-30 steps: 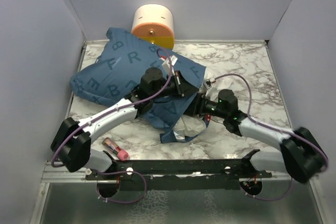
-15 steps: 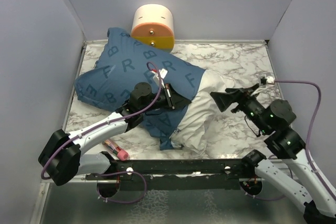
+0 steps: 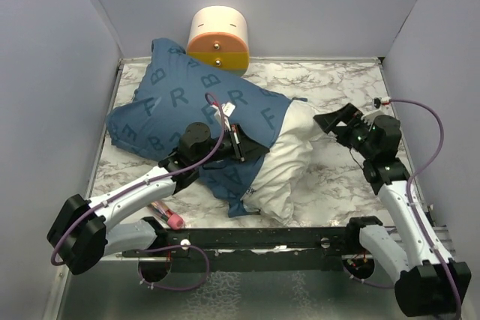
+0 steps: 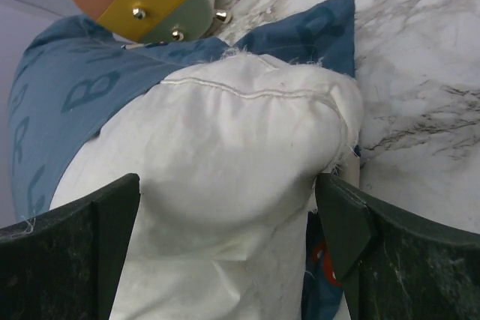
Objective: Put the pillow into the pillowcase
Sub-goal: Stuff the pillow into the pillowcase.
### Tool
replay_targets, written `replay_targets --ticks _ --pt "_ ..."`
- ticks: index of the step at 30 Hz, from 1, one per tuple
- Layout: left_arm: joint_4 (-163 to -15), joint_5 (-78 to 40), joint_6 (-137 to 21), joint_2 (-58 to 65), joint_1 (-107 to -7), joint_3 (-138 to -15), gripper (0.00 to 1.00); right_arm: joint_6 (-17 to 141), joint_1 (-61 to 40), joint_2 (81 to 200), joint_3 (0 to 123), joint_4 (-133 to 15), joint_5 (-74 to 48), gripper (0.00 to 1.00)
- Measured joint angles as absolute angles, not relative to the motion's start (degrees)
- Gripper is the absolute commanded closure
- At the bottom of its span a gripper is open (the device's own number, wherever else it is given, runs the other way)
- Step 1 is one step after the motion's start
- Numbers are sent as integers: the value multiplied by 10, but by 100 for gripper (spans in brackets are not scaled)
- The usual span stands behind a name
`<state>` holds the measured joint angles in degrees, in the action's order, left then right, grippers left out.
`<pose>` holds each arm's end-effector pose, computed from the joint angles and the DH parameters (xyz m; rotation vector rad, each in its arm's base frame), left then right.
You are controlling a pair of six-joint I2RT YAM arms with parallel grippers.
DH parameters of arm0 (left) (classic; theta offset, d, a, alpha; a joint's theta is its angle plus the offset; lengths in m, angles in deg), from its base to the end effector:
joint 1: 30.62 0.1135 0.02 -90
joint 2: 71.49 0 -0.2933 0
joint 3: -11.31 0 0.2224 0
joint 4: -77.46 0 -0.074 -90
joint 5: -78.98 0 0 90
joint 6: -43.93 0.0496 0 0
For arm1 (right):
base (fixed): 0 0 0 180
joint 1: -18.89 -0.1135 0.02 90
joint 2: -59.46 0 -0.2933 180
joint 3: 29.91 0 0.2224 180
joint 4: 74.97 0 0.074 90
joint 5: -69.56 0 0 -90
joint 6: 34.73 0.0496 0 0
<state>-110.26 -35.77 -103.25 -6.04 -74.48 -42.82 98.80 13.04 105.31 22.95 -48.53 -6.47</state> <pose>0.1551 -0.1778 0.3292 0.1672 1.9181 -1.6299 0.1496 0.0274 0.3105 0.4762 1.9266 0.8045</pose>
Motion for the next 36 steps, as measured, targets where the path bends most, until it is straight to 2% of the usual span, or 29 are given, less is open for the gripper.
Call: replay_targets --ticks 2,6,9,12,13,15,20,25,28,32,36 --pt "-1103 -359 -1031 -61 -745 -428 100 1008 156 1080 210 -538 -23 1" --pt "-1104 -363 -1028 -61 -745 -428 100 1074 158 1166 164 -675 79 16" --pt "-1104 -366 -1022 -62 -745 -430 100 1109 137 1234 143 -760 132 35" --pt "-1100 -375 -1007 -62 -745 -443 100 1128 80 1240 132 -814 149 65" --pt "-1095 -380 -1000 -61 -745 -453 100 1128 80 1240 132 -814 149 74" --pt "-1083 -394 -981 -55 -743 -483 100 1136 16 1240 129 -849 141 89" --pt "-1081 -443 -954 -11 -741 -545 100 1175 -95 1365 138 -976 115 95" --pt "-1096 -466 -959 21 -735 -540 100 1236 -115 1476 163 -1066 83 94" --pt "-1110 -469 -964 8 -735 -515 100 1268 -115 1507 168 -1119 48 88" --pt "-1101 -464 -962 -37 -738 -471 100 1291 -116 1518 167 -1153 8 62" --pt "-1076 -454 -959 -69 -728 -450 100 1254 -97 1507 172 -1143 32 24"
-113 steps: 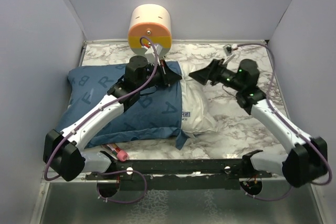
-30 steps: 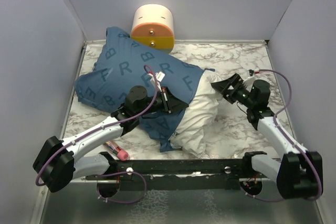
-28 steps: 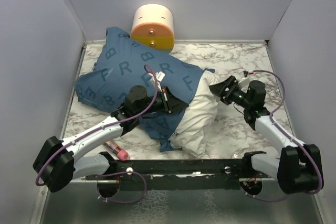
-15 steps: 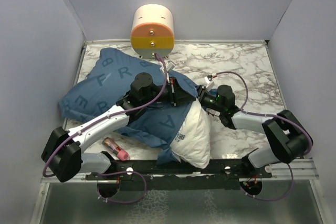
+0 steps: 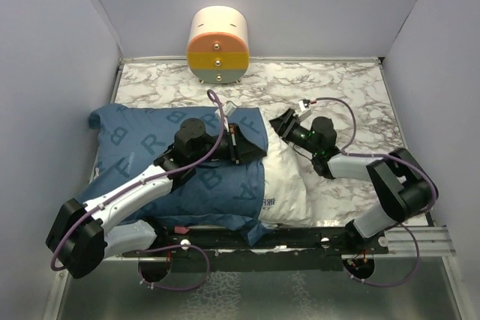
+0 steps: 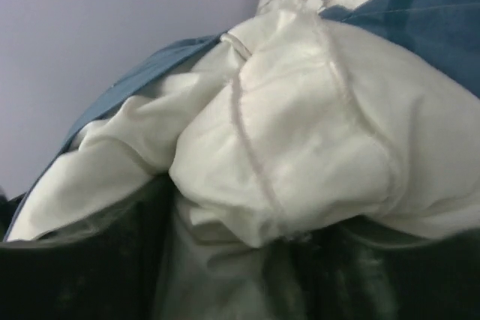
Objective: Put the pillow into the pillowcase
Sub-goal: Stuff the pillow into the pillowcase.
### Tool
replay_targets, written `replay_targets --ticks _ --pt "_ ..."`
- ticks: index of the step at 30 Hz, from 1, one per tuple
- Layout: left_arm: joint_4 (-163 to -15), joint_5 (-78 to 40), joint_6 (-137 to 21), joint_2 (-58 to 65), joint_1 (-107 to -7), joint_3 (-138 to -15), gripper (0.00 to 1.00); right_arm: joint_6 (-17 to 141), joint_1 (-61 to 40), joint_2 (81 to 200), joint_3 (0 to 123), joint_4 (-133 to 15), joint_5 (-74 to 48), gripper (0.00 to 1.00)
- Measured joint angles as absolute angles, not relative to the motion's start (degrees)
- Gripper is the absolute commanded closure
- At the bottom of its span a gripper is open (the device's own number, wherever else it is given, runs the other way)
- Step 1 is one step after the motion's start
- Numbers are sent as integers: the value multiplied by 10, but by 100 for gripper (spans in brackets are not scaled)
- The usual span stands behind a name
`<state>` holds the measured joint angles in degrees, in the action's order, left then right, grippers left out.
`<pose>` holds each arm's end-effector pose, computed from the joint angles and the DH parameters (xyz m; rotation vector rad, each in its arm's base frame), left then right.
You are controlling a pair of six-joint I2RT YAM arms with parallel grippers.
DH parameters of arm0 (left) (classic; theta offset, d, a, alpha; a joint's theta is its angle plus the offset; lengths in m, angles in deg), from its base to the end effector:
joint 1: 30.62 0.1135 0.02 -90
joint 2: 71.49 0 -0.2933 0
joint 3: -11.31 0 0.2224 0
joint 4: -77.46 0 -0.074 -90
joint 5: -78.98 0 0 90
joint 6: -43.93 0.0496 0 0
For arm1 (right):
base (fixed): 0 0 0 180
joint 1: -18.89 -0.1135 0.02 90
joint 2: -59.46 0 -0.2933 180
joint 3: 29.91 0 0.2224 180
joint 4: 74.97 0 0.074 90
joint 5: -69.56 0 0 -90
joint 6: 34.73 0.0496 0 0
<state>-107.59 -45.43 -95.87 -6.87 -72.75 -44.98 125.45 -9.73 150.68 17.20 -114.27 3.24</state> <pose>0.1511 -0.1745 0.3397 0.4143 1.8743 -1.6474 0.2581 0.1635 0.2419 0.3312 1.9034 1.5831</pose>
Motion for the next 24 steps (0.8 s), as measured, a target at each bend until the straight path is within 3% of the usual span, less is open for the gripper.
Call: replay_targets --ticks 2,6,13,20,24 --pt "-1074 -454 -964 -72 -707 -436 100 1211 -79 1472 184 -1078 47 11" --pt "-1081 -455 -979 -58 -674 -418 100 1089 -7 1314 226 -881 66 3" --pt "-1079 -467 -975 -13 -666 -452 100 926 58 1156 335 -663 122 3" --pt "-1031 -477 -953 19 -656 -522 100 815 57 1088 334 -407 200 3" --pt "-1006 -482 -949 39 -654 -573 100 823 48 1065 283 -376 257 7"
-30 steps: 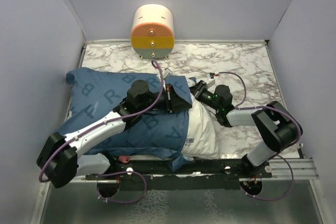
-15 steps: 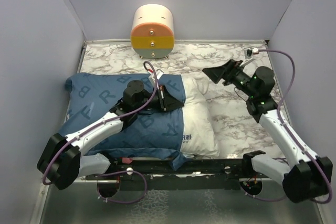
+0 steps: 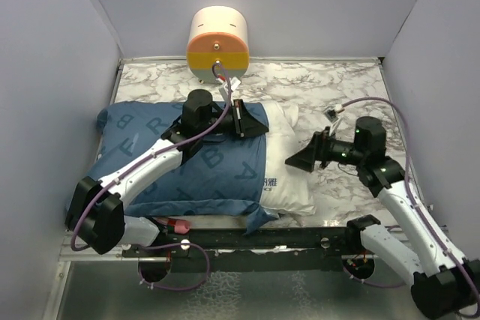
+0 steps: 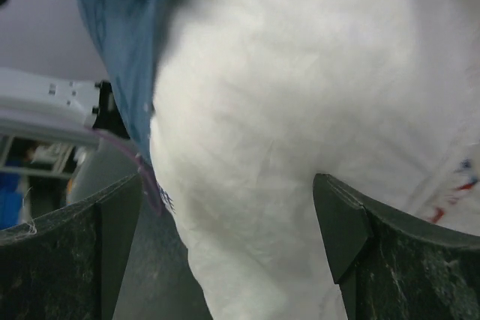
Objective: Put the pillow into the pillowcase
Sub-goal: Stuff the pillow into the pillowcase.
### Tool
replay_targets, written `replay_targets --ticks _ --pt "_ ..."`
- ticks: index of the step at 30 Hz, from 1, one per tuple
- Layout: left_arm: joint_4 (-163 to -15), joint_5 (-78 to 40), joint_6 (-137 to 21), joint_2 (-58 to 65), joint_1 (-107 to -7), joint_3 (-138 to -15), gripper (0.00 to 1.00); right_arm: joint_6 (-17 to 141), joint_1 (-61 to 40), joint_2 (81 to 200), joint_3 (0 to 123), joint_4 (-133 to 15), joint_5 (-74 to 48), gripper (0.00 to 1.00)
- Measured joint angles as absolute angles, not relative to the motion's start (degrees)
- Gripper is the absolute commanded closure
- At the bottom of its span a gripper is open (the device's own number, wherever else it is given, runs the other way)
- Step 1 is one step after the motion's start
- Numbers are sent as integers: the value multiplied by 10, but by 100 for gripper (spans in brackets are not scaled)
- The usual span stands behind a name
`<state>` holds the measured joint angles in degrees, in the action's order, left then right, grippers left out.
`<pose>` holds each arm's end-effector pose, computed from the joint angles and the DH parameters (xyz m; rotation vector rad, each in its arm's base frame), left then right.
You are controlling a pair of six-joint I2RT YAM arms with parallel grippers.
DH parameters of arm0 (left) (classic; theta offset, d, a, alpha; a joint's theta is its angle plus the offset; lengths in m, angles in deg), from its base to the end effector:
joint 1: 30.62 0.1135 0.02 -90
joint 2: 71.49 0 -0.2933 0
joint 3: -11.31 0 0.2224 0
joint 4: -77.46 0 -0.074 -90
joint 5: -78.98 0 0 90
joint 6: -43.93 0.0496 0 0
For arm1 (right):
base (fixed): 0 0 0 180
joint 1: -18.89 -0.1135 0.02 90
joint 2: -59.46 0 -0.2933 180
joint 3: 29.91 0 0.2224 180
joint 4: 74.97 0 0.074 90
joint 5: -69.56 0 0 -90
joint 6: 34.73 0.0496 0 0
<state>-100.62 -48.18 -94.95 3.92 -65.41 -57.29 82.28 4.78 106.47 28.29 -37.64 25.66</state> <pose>0.2122 -0.1839 0.3537 0.3127 1.9639 -1.5722 0.1227 0.0677 0.3234 -0.3074 2.0814 1.2553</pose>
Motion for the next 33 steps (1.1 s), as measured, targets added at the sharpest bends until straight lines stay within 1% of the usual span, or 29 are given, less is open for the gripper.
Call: replay_targets --ticks 1,2,3,5,6,7,9,12,15,18,20,23,27,29,30,31,33 --pt "-1002 -486 -949 47 -653 -590 100 831 36 1069 262 -388 264 12" --pt "-1000 -489 -950 55 -653 -605 100 841 5 1094 244 -404 261 21" --pt "-998 -492 -950 64 -652 -619 100 846 -22 1123 238 -420 260 36" --pt "-990 -501 -952 87 -654 -657 100 850 -95 1231 259 -455 237 79" --pt "-980 -506 -952 102 -656 -680 100 855 -120 1276 277 -472 230 89" --pt "-972 -508 -952 115 -659 -700 100 861 -142 1330 298 -496 218 93" --pt "-945 -508 -949 138 -665 -744 100 881 -157 1369 313 -533 200 97" --pt "-910 -494 -940 156 -672 -800 100 915 -159 1367 327 -571 157 99" --pt "-909 -467 -938 153 -675 -828 100 948 -150 1346 334 -626 125 99" --pt "-928 -429 -940 145 -675 -832 100 986 -137 1327 334 -699 98 97" --pt "-949 -408 -944 141 -675 -823 100 1003 -131 1326 337 -736 85 93" --pt "-1001 -385 -959 129 -681 -775 99 1022 -129 1354 336 -761 91 69" --pt "-1031 -371 -984 127 -694 -704 60 1030 -130 1398 291 -784 126 34" --pt "-1033 -372 -997 124 -708 -685 45 1016 -130 1394 274 -772 133 17" --pt "-1034 -376 -1010 117 -717 -681 40 1001 -130 1377 271 -736 126 11" --pt "-1026 -375 -1006 103 -724 -682 36 985 -128 1358 270 -709 120 6" --pt "-1005 -374 -1001 62 -727 -687 34 936 -129 1299 274 -636 95 2"
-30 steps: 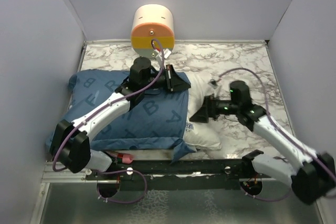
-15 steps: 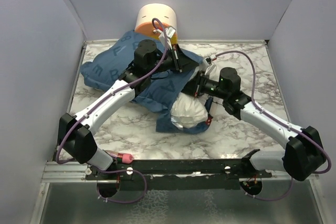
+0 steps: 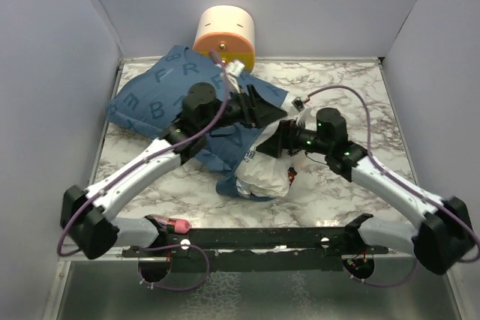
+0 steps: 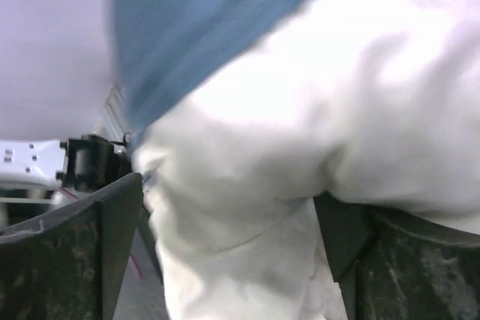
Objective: Put the pillow into the pillowcase
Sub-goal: Stuff the pillow into the pillowcase.
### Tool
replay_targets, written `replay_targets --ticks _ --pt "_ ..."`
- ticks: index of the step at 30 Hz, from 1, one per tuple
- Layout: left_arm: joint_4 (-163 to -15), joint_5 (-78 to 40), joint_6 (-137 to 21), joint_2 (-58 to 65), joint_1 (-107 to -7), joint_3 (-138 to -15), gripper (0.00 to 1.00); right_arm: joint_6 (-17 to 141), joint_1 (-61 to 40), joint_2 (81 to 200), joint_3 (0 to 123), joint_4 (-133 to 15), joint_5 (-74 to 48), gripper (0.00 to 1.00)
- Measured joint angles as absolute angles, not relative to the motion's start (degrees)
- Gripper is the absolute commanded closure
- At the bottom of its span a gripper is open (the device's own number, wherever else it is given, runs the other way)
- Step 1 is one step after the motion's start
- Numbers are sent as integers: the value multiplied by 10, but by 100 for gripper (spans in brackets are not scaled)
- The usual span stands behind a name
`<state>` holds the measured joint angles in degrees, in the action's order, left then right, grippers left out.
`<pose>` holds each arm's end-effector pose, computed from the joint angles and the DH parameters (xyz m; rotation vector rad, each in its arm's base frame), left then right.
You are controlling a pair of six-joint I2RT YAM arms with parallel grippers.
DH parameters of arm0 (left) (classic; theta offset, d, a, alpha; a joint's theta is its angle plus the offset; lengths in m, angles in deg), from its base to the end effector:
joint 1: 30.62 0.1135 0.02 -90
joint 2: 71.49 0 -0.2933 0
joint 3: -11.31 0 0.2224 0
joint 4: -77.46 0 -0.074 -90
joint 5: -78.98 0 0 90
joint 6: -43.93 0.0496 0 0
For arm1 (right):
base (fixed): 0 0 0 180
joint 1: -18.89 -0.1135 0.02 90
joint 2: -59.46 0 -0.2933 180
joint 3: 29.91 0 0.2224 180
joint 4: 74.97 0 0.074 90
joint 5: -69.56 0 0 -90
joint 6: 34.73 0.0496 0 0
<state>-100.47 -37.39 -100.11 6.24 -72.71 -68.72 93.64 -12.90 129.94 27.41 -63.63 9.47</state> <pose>0.2066 -0.2163 0.4095 0.2321 1.8213 -1.6147 0.1952 0.1501 0.2908 -0.2458 2.1714 1.2669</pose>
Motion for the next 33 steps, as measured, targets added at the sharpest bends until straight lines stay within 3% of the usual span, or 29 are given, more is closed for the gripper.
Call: replay_targets --ticks 8,11,17,26,30,33 --pt "-712 -238 -870 -88 -649 -759 34 733 -130 1059 412 -450 7 0" --pt "-629 -206 -862 -116 -649 -742 25 684 -130 1045 452 -433 -20 0" --pt "-547 -157 -931 -178 -635 -623 3 620 -130 1245 575 -418 -18 0" --pt "-589 -124 -1042 -230 -574 -505 1 594 -129 1658 952 -323 25 1" --pt "-659 -127 -1078 -230 -536 -444 3 594 -130 1725 987 -277 42 21" --pt "-743 -144 -1099 -224 -503 -396 8 598 -129 1742 955 -272 71 56"
